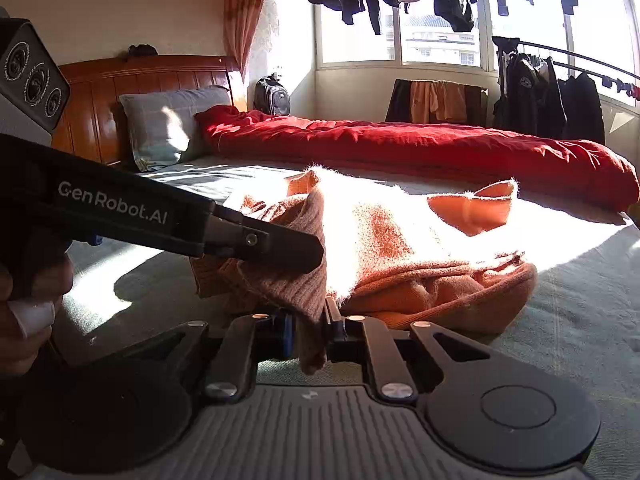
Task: Fold clothes
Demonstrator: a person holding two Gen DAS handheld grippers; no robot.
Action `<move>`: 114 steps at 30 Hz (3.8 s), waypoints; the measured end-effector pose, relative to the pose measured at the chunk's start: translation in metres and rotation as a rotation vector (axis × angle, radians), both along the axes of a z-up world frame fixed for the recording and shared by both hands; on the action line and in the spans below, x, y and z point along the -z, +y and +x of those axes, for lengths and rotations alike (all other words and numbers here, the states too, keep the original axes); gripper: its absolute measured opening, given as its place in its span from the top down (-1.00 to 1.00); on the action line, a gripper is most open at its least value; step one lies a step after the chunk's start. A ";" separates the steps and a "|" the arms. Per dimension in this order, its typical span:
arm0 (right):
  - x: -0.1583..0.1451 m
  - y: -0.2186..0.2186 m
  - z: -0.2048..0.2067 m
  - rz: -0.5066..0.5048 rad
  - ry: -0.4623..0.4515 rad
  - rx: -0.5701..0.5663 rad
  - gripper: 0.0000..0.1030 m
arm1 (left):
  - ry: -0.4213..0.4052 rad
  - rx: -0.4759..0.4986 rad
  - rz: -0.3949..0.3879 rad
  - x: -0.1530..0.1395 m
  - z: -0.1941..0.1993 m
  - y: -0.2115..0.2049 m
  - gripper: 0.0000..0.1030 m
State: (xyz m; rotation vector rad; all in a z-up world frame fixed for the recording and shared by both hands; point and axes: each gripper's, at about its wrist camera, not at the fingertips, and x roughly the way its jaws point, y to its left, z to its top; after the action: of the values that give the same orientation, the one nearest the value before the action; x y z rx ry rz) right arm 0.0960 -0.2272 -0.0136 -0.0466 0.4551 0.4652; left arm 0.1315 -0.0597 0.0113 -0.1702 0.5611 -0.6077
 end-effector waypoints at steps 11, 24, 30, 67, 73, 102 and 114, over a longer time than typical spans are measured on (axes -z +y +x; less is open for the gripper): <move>-0.003 -0.054 0.011 0.059 0.028 0.116 0.81 | -0.021 -0.031 0.075 0.001 -0.006 0.002 0.48; -0.030 -0.194 0.060 0.095 0.052 0.400 0.82 | 0.008 -0.038 0.143 0.011 -0.005 0.001 0.47; -0.043 -0.249 0.091 0.073 0.063 0.534 0.82 | 0.027 -0.051 0.158 0.014 -0.003 0.005 0.47; 0.052 -0.130 0.172 -0.586 0.217 0.197 0.82 | 0.104 -0.003 0.223 0.046 0.020 -0.009 0.30; 0.030 -0.159 0.191 -0.554 0.224 0.258 0.84 | 0.109 -0.007 0.221 0.050 0.025 -0.008 0.30; -0.041 -0.342 0.305 -0.336 0.250 0.788 0.84 | 0.114 -0.004 0.245 0.049 0.037 -0.004 0.27; 0.008 -0.364 0.284 -0.311 0.431 0.811 0.51 | 0.123 0.029 0.236 0.050 0.033 -0.012 0.27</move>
State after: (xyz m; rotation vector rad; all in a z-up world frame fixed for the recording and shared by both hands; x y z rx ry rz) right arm 0.3799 -0.5909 -0.0216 -0.0570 0.9122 -0.4088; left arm 0.1643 -0.0713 -0.0391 0.0236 0.7501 -0.5565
